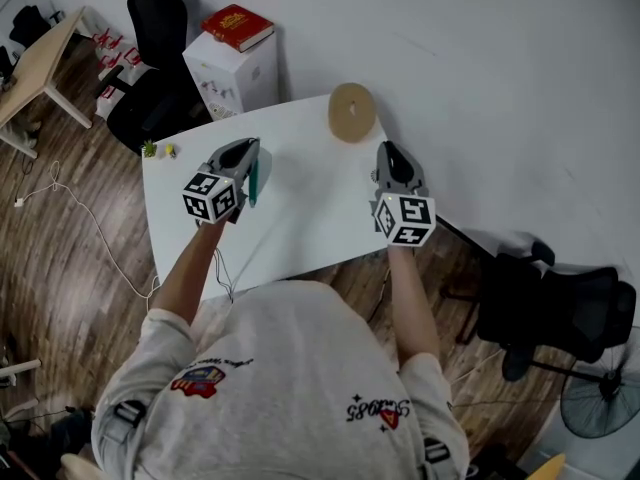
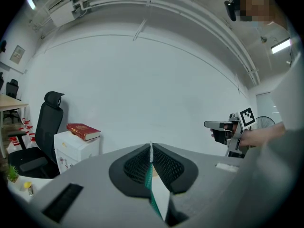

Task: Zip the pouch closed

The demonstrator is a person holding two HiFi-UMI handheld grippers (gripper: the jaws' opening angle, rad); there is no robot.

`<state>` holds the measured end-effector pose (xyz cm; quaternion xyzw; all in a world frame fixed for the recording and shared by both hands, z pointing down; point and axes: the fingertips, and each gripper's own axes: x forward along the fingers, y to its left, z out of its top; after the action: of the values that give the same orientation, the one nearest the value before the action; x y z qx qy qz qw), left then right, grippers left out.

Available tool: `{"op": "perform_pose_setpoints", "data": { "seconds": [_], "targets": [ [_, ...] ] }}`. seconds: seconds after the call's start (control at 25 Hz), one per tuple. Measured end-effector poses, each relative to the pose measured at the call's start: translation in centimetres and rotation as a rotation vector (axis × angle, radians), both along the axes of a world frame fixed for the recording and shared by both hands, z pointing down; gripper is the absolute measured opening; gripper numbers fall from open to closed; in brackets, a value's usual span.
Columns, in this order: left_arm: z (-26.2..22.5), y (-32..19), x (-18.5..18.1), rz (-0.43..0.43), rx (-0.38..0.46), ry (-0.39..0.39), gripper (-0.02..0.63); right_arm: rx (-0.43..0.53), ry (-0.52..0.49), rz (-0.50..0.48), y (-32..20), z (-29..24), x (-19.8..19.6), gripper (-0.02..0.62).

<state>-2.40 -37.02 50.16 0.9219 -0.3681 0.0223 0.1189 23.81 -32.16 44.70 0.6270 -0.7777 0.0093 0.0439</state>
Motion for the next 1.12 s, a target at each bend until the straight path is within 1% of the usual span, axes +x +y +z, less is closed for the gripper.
{"op": "perform_pose_setpoints", "data": {
  "seconds": [0.16,0.28,0.32,0.4,0.48,1.12],
  "targets": [
    [-0.3,0.4,0.2,0.008,0.006,0.001,0.014,0.008,0.001,-0.023,0.4,0.1,-0.8,0.039],
    [-0.3,0.8,0.3,0.016,0.009,0.001,0.014,-0.005,0.0,-0.034,0.6,0.9,-1.3,0.04],
    [-0.2,0.9,0.3,0.017,0.009,0.001,0.014,-0.008,0.001,-0.034,0.7,1.0,-1.4,0.038],
    [-0.1,0.8,0.3,0.018,0.008,0.003,0.014,-0.011,0.004,-0.034,0.8,1.3,-1.5,0.01],
    [0.0,0.7,0.3,0.018,0.007,0.003,0.014,-0.013,0.004,-0.032,0.8,1.6,-1.6,-0.004],
    [0.3,0.5,0.3,0.018,-0.001,-0.002,0.014,-0.047,0.007,-0.047,0.6,2.5,-1.9,-0.011]
  ]
}}
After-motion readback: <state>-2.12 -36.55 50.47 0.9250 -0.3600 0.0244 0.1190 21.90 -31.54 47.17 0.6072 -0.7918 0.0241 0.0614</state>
